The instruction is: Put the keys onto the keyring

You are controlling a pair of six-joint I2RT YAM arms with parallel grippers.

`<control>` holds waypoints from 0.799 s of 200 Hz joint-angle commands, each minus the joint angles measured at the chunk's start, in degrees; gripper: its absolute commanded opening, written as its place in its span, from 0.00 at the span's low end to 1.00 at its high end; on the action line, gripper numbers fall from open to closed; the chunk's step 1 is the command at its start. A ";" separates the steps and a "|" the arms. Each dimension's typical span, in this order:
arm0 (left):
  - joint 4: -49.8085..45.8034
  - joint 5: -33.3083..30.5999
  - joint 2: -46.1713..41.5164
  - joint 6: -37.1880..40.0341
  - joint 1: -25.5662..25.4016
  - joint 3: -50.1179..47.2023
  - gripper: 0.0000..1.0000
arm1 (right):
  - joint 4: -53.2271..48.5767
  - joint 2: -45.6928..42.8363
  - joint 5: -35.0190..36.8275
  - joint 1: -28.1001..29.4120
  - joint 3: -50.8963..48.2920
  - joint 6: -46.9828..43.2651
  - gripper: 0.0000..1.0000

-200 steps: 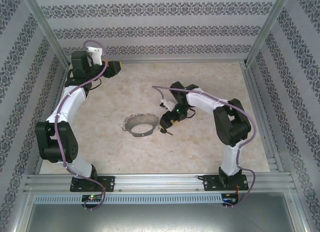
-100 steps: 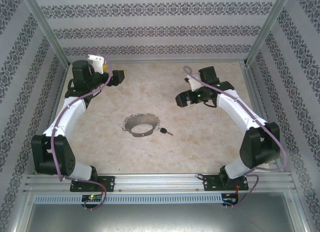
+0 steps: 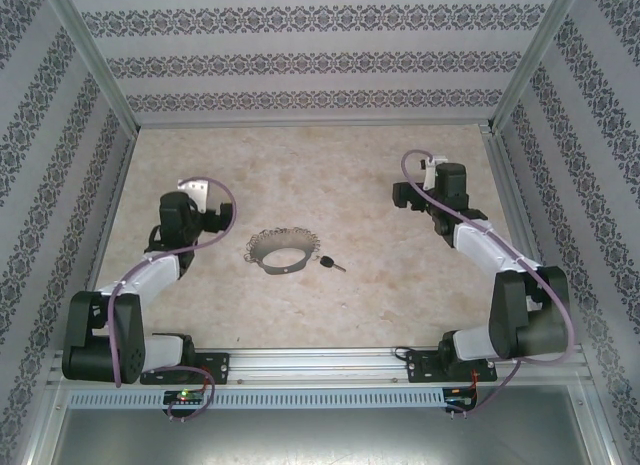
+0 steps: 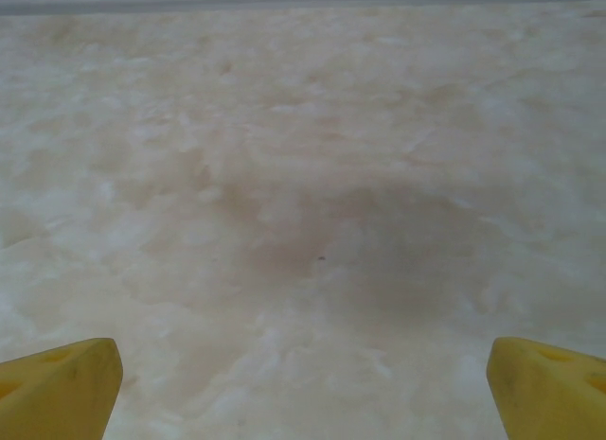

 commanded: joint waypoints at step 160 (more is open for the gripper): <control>25.41 -1.92 16.03 -2.70 1.29 -4.80 1.00 | 44.80 6.55 0.47 -4.23 -22.16 -2.93 0.98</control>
